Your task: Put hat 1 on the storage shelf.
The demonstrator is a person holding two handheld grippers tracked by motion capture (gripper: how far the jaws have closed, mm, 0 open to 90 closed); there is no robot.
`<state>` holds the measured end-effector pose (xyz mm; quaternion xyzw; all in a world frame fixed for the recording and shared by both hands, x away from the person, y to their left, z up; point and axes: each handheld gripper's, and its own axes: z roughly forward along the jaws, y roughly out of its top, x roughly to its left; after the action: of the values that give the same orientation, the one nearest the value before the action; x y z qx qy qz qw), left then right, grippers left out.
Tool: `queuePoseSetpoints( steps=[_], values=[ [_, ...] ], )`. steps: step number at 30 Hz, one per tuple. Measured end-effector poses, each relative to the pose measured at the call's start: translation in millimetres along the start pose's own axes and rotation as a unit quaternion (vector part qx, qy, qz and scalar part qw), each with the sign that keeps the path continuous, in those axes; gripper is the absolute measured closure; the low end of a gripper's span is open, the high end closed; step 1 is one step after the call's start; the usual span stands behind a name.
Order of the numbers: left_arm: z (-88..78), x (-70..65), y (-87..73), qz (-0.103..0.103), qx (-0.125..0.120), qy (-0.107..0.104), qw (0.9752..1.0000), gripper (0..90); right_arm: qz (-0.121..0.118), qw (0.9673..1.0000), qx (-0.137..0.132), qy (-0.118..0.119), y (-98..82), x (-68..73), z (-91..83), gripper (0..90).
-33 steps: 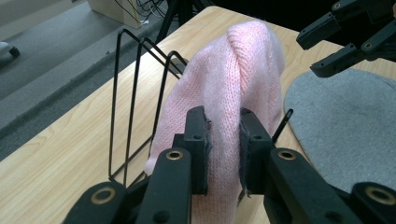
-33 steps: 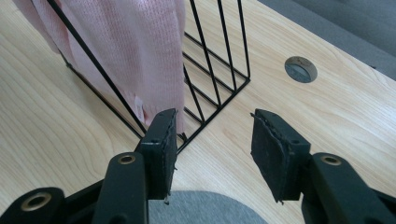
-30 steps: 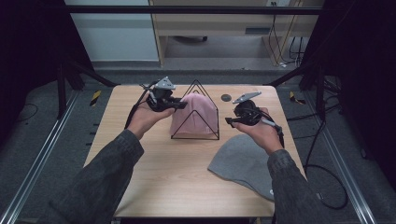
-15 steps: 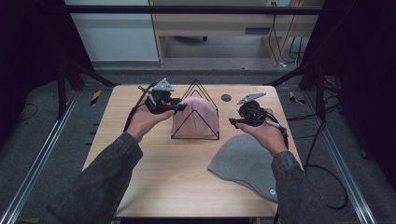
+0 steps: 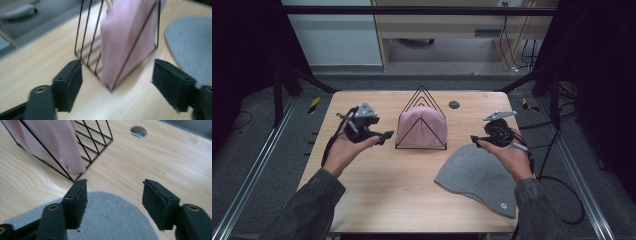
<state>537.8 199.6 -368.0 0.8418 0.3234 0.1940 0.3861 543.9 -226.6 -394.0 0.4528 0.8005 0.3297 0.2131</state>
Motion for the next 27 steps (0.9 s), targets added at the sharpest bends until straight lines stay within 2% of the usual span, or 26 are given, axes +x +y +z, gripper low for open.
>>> queuePoseSetpoints(
  steps=[3, 4, 5, 6, 8, 9, 10, 11, 13, 14, 15, 16, 19, 23, 27],
  values=[
    [-1.1, -5.0, -33.3, 0.006, 0.026, 0.016, 0.9995, 14.3, 0.02, 0.9998, 0.003, -0.008, -17.7, -10.6, -8.5, 31.0],
    [-3.2, -6.7, -54.7, 0.003, 0.028, 0.015, 0.9995, 11.2, 0.038, 0.9992, 0.001, -0.011, -31.1, -19.3, -14.0, 29.9],
    [-3.2, -6.7, -54.7, 0.003, 0.028, 0.015, 0.9995, 10.7, 0.038, 0.9992, 0.001, -0.011, -31.1, -19.3, -14.0, 29.9],
    [-3.8, -6.3, -65.3, -0.004, 0.025, 0.011, 0.9996, 10.7, 0.043, 0.999, 0.002, -0.009, -37.6, -23.6, -15.2, 29.2],
    [-3.6, -5.1, -85.2, -0.011, 0.024, 0.024, 0.9994, 10.7, 0.052, 0.9984, 0.014, -0.016, -51.1, -33.0, -14.9, 32.0],
    [-2.9, -4.3, -92.5, -0.011, 0.036, 0.034, 0.9987, 11.1, 0.057, 0.998, 0.019, -0.018, -57.8, -38.1, -14.4, 35.0],
    [-3.9, -1.8, -100.6, -0.012, 0.062, 0.039, 0.9972, 11.4, 0.068, 0.997, 0.027, -0.023, -70.0, -47.6, -11.6, 40.3],
    [-3.9, -1.8, -100.6, -0.012, 0.062, 0.039, 0.9972, 11.5, 0.068, 0.997, 0.027, -0.023, -70.0, -47.6, -11.6, 40.3],
    [-9.2, 1.0, -108.0, -0.026, 0.054, 0.051, 0.9969, 12.0, 0.085, 0.9952, 0.037, -0.031, -84.0, -57.7, -5.7, 44.5],
    [-12.3, 4.1, -114.6, -0.033, 0.058, 0.052, 0.9964, 12.0, 0.091, 0.9945, 0.041, -0.032, -88.0, -60.5, -2.5, 45.4],
    [-12.3, 4.1, -114.6, -0.033, 0.058, 0.052, 0.9964, 12.0, 0.091, 0.9945, 0.041, -0.032, -88.0, -60.5, -2.5, 45.4],
    [-13.8, 6.2, -118.1, -0.036, 0.06, 0.056, 0.996, 12.0, 0.104, 0.993, 0.044, -0.035, -95.2, -66.0, 4.6, 46.9],
    [-18.1, 13.1, -129.3, -0.05, 0.068, 0.068, 0.9941, 11.9, 0.117, 0.9918, 0.042, -0.033, -100.6, -69.8, 11.1, 47.4],
    [-26.7, 22.4, -144.0, -0.078, 0.072, 0.082, 0.9909, 11.8, 0.128, 0.9906, 0.039, -0.03, -104.5, -73.7, 18.6, 44.1],
    [-27.6, 26.0, -145.9, -0.087, 0.072, 0.087, 0.9898, 11.9, 0.124, 0.9909, 0.044, -0.029, -104.2, -72.2, 20.5, 42.5]
  ],
)
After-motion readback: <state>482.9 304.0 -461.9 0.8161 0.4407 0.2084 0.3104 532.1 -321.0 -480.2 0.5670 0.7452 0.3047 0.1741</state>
